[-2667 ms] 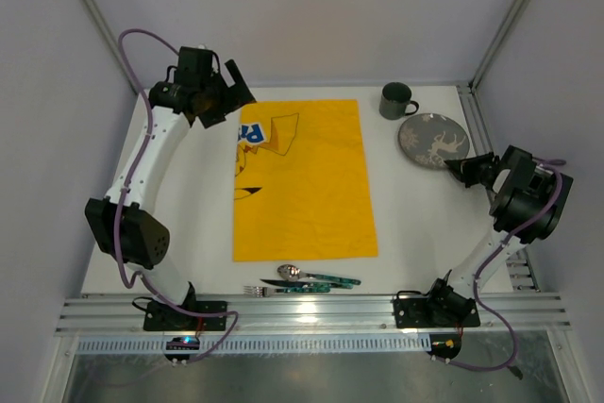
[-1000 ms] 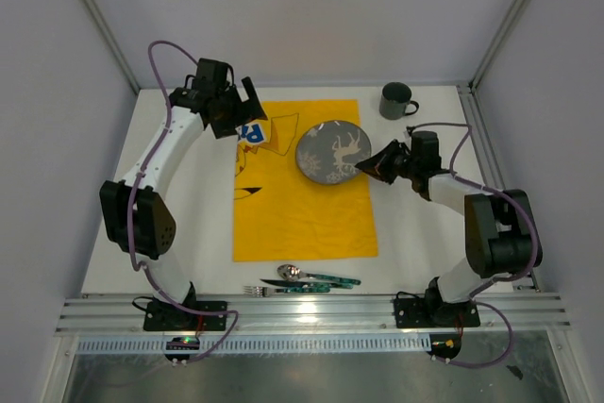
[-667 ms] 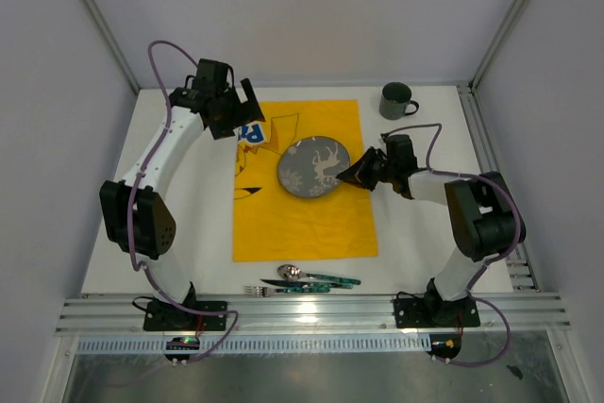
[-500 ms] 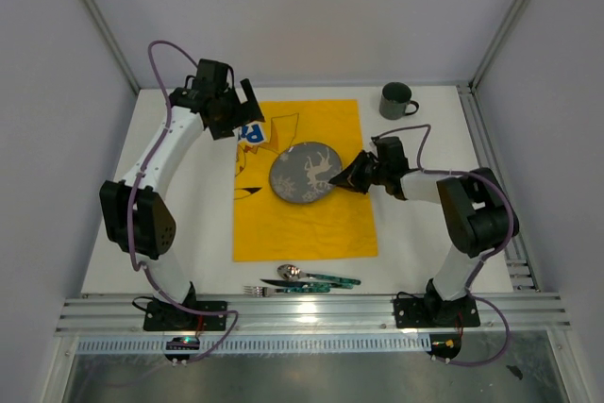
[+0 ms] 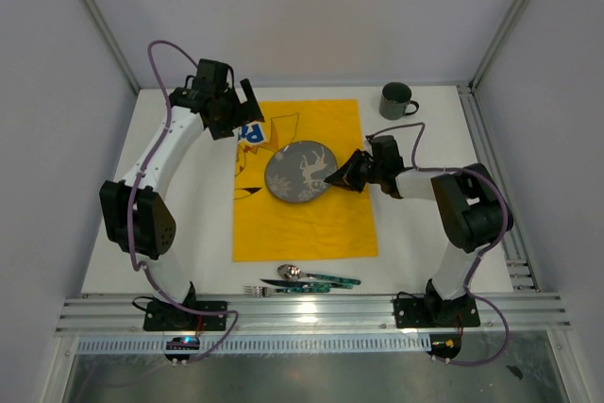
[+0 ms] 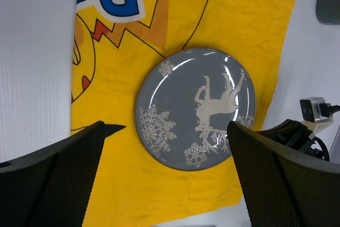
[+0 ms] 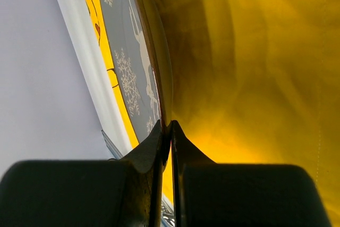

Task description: Set the dinner table for one person

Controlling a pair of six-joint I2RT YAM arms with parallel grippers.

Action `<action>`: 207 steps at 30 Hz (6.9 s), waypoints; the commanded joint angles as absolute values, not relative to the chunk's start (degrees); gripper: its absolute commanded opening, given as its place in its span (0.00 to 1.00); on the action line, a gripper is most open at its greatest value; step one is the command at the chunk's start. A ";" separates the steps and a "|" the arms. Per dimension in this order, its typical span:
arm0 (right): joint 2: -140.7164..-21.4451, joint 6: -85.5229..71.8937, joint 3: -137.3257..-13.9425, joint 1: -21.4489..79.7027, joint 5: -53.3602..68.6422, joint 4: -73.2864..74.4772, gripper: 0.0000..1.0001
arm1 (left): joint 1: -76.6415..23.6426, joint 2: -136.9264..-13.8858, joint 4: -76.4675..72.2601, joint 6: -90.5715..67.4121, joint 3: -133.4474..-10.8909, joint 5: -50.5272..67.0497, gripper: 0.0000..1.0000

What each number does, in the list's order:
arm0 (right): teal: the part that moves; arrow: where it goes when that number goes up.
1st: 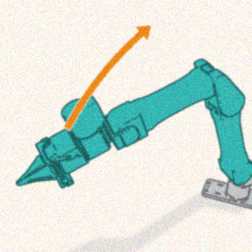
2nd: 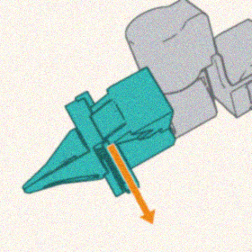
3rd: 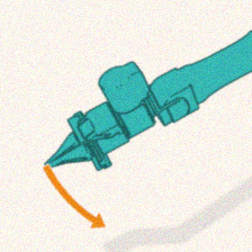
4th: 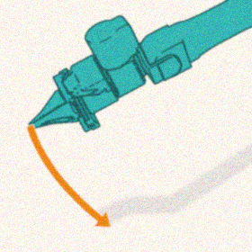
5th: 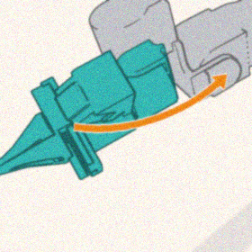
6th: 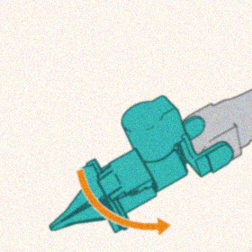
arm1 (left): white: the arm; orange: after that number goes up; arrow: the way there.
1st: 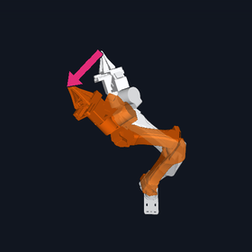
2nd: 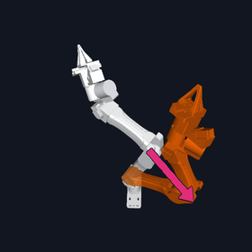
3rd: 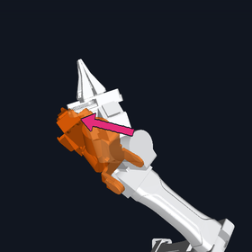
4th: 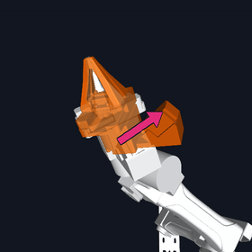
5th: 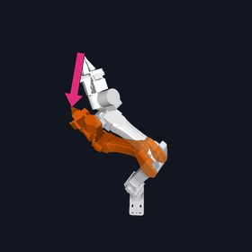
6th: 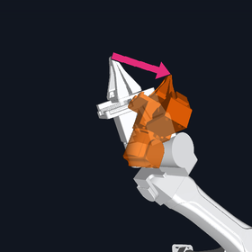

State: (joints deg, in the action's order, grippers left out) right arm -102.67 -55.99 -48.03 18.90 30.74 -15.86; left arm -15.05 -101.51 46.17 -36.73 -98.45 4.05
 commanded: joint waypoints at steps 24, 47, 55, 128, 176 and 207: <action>-107.49 -56.43 -52.29 20.04 35.86 -20.66 0.03 | -15.12 -101.87 47.29 -34.37 -100.72 2.20 0.99; -106.27 -55.46 -52.47 20.04 33.23 -15.04 0.69 | -15.12 -102.04 47.11 -34.01 -101.34 2.37 0.99; -95.64 -47.21 -53.61 19.95 17.78 2.43 0.69 | -15.03 -101.78 47.64 -33.66 -101.78 1.76 0.99; -128.58 -48.51 -114.08 0.79 -4.21 21.53 0.91 | -15.03 -97.21 48.60 -32.78 -95.19 -2.02 0.99; -134.21 -53.35 -110.22 0.79 -4.49 24.61 0.26 | -14.59 -87.36 51.50 -30.67 -92.73 -9.14 0.99; -117.44 -29.10 -101.70 -0.09 -8.00 29.45 0.03 | -14.41 -90.09 45.79 -34.01 -86.40 -2.29 0.99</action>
State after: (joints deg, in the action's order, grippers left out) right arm -125.93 -32.99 -103.31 -0.38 -6.33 30.94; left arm -14.59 -89.52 48.66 -33.01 -87.00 -4.36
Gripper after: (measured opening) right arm 0.153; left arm 0.991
